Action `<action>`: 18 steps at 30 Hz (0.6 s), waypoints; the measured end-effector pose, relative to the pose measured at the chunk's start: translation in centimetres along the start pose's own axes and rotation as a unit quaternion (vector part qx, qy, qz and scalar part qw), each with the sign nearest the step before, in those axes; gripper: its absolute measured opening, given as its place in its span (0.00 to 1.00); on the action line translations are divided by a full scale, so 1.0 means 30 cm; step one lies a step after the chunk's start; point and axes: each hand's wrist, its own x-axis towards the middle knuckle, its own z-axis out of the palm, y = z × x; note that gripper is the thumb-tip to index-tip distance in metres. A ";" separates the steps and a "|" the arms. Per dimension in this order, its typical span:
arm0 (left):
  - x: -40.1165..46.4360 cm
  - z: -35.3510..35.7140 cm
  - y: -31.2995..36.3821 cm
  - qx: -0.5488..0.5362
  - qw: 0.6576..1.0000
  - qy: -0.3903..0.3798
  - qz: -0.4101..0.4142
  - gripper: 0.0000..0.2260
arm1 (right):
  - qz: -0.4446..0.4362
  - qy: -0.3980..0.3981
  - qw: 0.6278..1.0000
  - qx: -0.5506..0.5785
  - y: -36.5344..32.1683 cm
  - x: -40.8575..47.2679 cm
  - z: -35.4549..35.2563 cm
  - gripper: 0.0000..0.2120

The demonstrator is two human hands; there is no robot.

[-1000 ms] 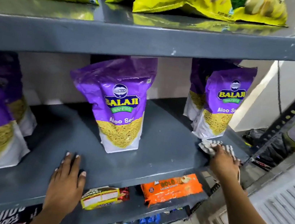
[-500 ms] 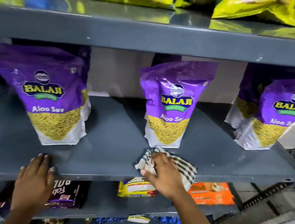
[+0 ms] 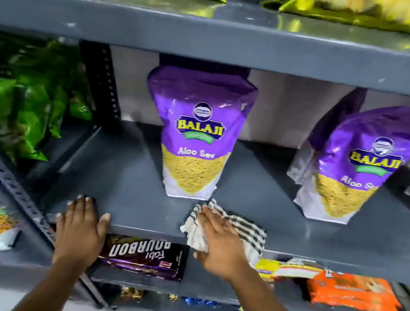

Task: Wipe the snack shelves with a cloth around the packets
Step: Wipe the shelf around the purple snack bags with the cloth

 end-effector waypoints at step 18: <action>0.006 0.008 -0.010 0.040 0.999 -0.019 -0.002 0.28 | 0.092 -0.076 0.931 0.344 -0.426 -0.052 0.094 0.17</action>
